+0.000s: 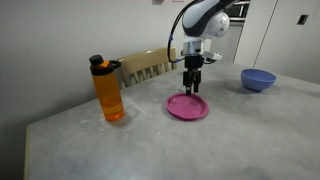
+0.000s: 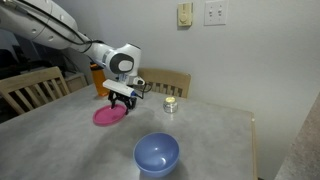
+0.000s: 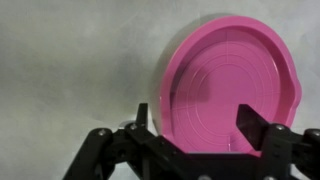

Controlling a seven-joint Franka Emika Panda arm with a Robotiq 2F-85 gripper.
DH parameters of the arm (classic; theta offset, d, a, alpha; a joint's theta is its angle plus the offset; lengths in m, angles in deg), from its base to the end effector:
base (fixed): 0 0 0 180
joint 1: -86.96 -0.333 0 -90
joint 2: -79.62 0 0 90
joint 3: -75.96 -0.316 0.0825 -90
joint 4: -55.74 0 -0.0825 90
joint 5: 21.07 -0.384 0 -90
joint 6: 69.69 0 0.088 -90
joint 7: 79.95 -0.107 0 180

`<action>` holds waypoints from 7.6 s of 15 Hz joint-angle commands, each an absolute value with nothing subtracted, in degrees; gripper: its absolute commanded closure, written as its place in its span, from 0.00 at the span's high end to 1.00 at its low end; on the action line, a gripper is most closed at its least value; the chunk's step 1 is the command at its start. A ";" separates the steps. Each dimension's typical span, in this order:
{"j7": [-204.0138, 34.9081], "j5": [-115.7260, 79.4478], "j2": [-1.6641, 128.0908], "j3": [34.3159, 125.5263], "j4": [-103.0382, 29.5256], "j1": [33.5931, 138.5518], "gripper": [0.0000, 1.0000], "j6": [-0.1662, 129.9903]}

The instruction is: Pick up the pink lid and place it on top of the blue bowl.

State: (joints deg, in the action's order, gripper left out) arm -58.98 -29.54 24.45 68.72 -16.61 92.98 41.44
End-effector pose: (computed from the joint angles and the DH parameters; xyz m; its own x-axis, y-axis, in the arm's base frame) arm 0.7172 0.0052 0.1551 0.9367 0.2952 -0.1884 0.2295 -0.9238 -0.3066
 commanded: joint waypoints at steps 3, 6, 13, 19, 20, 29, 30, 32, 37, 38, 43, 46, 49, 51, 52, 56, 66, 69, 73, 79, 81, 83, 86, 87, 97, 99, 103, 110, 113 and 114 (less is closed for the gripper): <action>-59.11 -28.84 19.52 69.02 -8.92 92.67 0.81 36.48; -59.00 -28.91 18.09 68.97 -6.98 92.75 0.54 35.60; -58.32 -28.77 16.78 68.85 -4.35 92.79 0.04 34.41; -55.44 -29.38 19.01 67.73 -6.48 93.60 0.02 34.33; -55.10 -29.09 19.89 67.91 -7.09 93.55 0.02 34.33; -48.15 -21.16 31.45 72.48 -12.21 96.45 0.02 22.91; -45.48 -19.09 32.65 73.41 -12.83 97.13 0.02 22.29; -40.43 -14.56 34.53 75.51 -14.12 98.48 0.02 22.47; -26.87 -9.02 38.72 78.46 -19.17 103.42 0.02 26.10; -24.46 -8.92 39.25 78.84 -20.09 104.64 0.02 27.95; -15.81 -10.82 38.92 80.46 -21.25 109.43 0.02 31.11; -13.18 -12.11 37.53 80.75 -21.08 111.28 0.02 32.06; -12.97 -15.07 36.44 80.29 -20.69 112.29 0.02 31.03; -13.17 -16.72 35.94 80.20 -20.40 112.27 0.02 30.57; -13.12 -17.40 35.73 80.15 -20.31 112.26 0.02 30.98; -12.98 -18.83 34.86 80.35 -19.23 112.61 0.02 32.13; -12.40 -20.53 32.37 80.47 -16.42 114.15 0.02 33.89; -11.39 -21.83 30.61 79.95 -14.74 115.29 0.02 33.40; -10.11 -22.84 28.90 79.77 -12.85 115.65 0.02 32.38; -9.56 -22.83 28.89 79.36 -11.62 115.21 0.02 31.82; -9.26 -22.66 28.92 79.22 -11.44 114.96 0.02 31.77; -8.73 -22.40 28.88 79.07 -11.38 114.64 0.02 31.49; -7.87 -21.77 28.63 79.08 -11.51 113.95 0.02 30.60; -7.53 -21.80 28.49 79.04 -11.38 113.84 0.02 30.05; -5.12 -22.15 26.78 79.06 -8.87 113.44 0.02 21.24; -5.12 -22.14 26.16 79.03 -8.09 113.44 0.02 20.33; -5.36 -22.04 25.11 78.99 -6.86 113.25 0.02 18.74; -11.24 -19.25 27.09 80.88 -9.67 110.88 0.55 22.97; -16.88 -15.82 31.14 82.92 -14.38 108.80 0.75 31.23; -18.79 -14.43 32.51 83.66 -16.03 107.96 0.83 33.76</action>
State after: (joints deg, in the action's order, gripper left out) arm -14.43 -17.50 27.07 81.32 -9.39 110.35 27.21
